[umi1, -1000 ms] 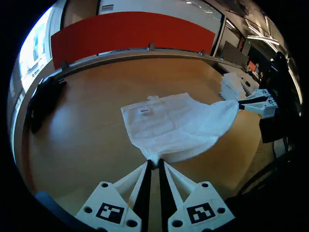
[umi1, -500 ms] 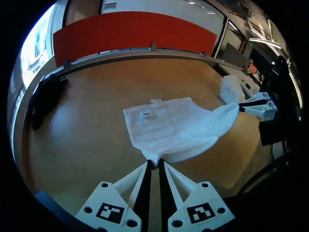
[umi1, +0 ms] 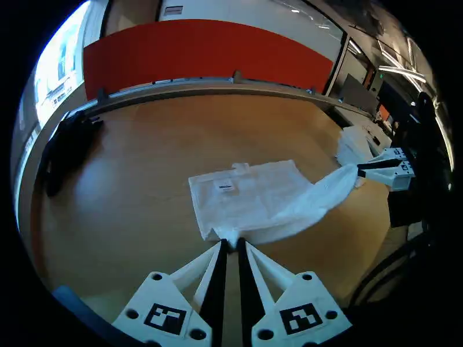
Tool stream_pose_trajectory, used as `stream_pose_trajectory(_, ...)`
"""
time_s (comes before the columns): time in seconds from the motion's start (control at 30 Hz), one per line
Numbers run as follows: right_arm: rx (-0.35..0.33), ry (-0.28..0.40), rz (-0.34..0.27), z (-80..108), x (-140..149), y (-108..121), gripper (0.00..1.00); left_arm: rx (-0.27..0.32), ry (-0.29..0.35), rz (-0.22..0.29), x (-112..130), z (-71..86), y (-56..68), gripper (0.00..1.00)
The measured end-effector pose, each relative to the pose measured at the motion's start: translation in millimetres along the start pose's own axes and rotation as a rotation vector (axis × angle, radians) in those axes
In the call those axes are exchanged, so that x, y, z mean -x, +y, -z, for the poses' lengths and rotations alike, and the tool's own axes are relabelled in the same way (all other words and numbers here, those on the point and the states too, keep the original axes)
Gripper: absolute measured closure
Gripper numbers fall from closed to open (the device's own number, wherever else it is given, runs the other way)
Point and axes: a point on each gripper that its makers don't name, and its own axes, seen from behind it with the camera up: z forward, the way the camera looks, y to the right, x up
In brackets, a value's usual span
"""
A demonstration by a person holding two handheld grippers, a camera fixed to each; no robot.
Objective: Fold towel
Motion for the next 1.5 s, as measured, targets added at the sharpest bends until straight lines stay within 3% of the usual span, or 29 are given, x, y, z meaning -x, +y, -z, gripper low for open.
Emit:
stream_pose_trajectory(0.27,0.021,-0.018,-0.004,-28.2,-5,22,0.93,-0.012,0.007,0.017,-20,-30.0,-13.3,0.87)
stream_pose_trajectory(0.47,0.021,-0.043,-0.032,-51.1,-1,32,0.93,-0.024,-0.007,-0.001,-30,-55.5,-26.8,0.86)
stream_pose_trajectory(0.77,0.023,-0.087,-0.063,-76.5,14,44,0.93,-0.023,-0.049,-0.007,-23,-87.2,-35.3,0.87)
stream_pose_trajectory(1.13,0.034,-0.119,-0.073,-107.2,24,60,0.93,-0.050,-0.066,0.020,-20,-122.5,-49.2,0.86)
stream_pose_trajectory(1.5,0.061,-0.114,-0.087,-131.1,18,72,0.91,-0.104,-0.074,0.022,-26,-148.1,-68.9,0.77)
